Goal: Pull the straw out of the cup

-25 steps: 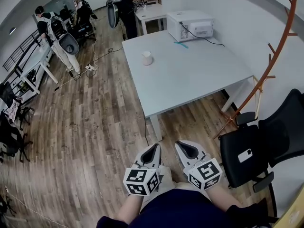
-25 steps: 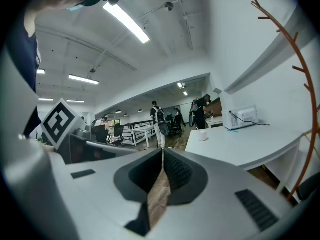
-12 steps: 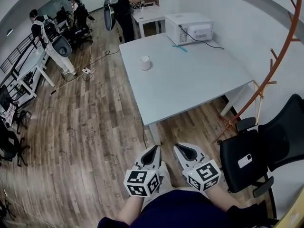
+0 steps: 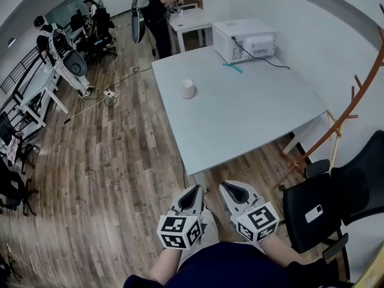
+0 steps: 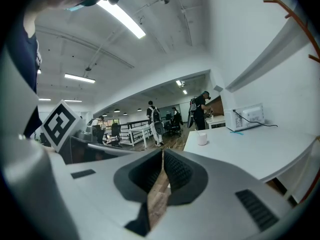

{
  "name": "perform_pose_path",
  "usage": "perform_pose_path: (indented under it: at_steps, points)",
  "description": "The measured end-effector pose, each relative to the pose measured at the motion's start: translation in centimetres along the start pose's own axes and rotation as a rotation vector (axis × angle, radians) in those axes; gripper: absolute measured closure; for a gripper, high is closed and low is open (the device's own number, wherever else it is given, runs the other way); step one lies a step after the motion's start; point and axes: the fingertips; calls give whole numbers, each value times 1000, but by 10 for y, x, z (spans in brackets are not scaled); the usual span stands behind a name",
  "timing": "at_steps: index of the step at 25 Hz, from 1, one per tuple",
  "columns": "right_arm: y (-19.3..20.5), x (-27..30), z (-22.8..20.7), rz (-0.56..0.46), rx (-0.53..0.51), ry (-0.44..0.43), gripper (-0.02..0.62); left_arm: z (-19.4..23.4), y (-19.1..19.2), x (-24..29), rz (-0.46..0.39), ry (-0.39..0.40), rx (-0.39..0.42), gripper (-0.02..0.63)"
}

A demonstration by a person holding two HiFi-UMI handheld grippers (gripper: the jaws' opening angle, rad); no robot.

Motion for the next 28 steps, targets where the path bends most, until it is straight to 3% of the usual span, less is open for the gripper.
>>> perform_pose_path:
  at_steps: [28]
  points:
    - [-90, 175, -69, 19, -21, 30, 561, 139, -111, 102, 15, 25, -11, 586]
Point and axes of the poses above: the fingertips, and each gripper's own axes: x forward along the fingers, z to its left, y out of its underside, and after that the axes turned 10 degrees about z, right-handed
